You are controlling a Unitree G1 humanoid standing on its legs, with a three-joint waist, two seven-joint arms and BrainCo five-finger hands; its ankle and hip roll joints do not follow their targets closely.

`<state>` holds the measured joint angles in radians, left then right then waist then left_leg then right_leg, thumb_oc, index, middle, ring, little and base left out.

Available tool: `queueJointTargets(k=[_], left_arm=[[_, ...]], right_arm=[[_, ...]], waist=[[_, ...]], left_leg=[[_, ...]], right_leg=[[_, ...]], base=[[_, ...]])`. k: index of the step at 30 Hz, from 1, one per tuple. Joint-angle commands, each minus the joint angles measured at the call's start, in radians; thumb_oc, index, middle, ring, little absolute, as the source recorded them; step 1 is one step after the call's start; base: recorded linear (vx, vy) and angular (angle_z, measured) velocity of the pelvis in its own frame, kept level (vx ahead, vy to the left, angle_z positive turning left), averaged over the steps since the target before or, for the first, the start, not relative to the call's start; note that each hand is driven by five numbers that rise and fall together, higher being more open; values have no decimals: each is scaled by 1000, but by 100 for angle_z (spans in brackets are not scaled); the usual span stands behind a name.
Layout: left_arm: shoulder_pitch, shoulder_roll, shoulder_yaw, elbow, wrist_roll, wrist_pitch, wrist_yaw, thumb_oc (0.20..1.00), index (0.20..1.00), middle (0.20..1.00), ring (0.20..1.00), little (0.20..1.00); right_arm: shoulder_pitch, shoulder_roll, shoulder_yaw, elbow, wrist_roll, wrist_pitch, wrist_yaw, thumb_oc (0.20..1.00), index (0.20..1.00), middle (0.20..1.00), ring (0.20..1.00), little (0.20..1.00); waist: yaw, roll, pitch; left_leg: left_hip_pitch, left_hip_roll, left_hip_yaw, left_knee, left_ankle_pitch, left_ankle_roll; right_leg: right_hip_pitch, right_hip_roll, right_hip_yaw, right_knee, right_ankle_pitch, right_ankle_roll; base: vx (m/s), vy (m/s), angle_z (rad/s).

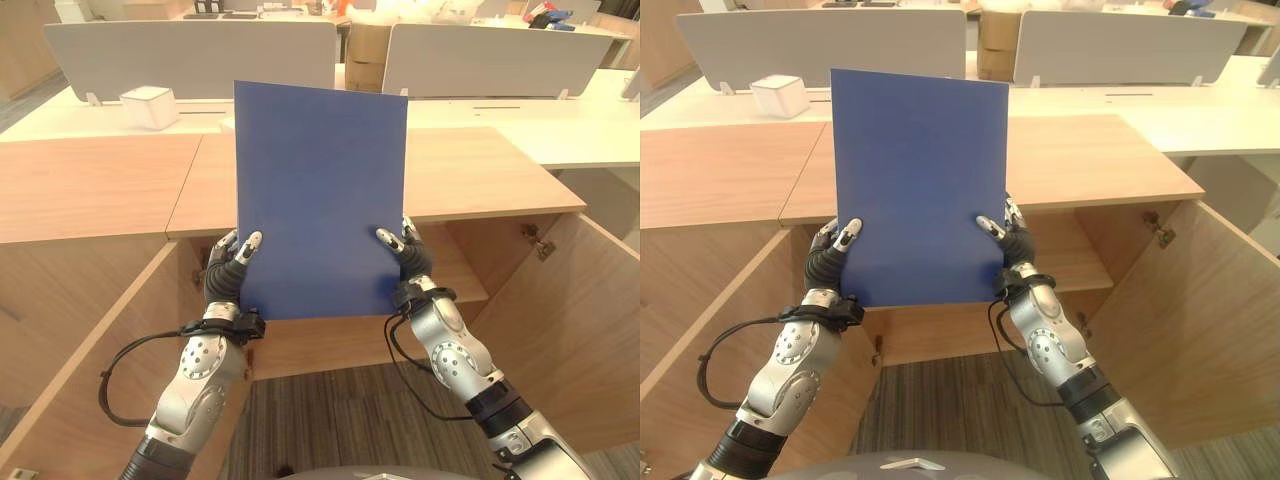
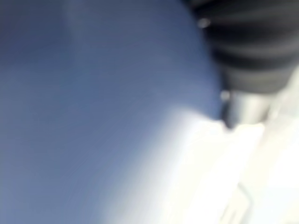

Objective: Put the empty folder in the office cabinet

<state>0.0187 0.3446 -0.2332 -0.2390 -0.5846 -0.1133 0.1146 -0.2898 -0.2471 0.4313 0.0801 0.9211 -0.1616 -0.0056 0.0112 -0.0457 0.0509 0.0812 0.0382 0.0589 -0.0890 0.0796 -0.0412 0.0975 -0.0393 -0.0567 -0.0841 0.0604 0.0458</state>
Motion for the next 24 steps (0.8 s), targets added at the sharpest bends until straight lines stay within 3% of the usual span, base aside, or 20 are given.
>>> queueJointTargets(k=[1,4,12,24], left_arm=[[-42,33,6,-100,-22,-62,-46,200,200,200,200,200],[-43,31,12,-98,-16,-60,-38,200,200,200,200,200],[-55,14,53,-92,34,-55,40,200,200,200,200,200],[-78,11,51,-96,58,-64,62,200,200,200,200,200]], right_arm=[[-48,11,-11,-21,-17,-10,34,1000,1000,1000,1000,1000],[-34,15,-39,-19,-4,-18,13,1000,1000,1000,1000,1000],[-14,76,-258,-40,-44,-121,-200,1000,1000,1000,1000,1000],[-71,92,-310,-45,-86,-165,-275,1000,1000,1000,1000,1000]], waist=[[8,-29,-29],[6,-29,-30],[-13,-19,-37],[-18,-16,-36]], left_leg=[[25,16,3,2,-125,-2],[25,16,3,2,-126,-2],[31,12,4,2,-138,5],[40,8,6,2,-147,7]], right_leg=[[34,-68,-2,-3,-65,68],[35,-69,-2,-3,-65,69],[36,-75,1,-3,-66,72],[42,-73,3,-3,-70,72]], base=[[0,0,0],[5,7,2],[0,0,0],[0,0,0]])
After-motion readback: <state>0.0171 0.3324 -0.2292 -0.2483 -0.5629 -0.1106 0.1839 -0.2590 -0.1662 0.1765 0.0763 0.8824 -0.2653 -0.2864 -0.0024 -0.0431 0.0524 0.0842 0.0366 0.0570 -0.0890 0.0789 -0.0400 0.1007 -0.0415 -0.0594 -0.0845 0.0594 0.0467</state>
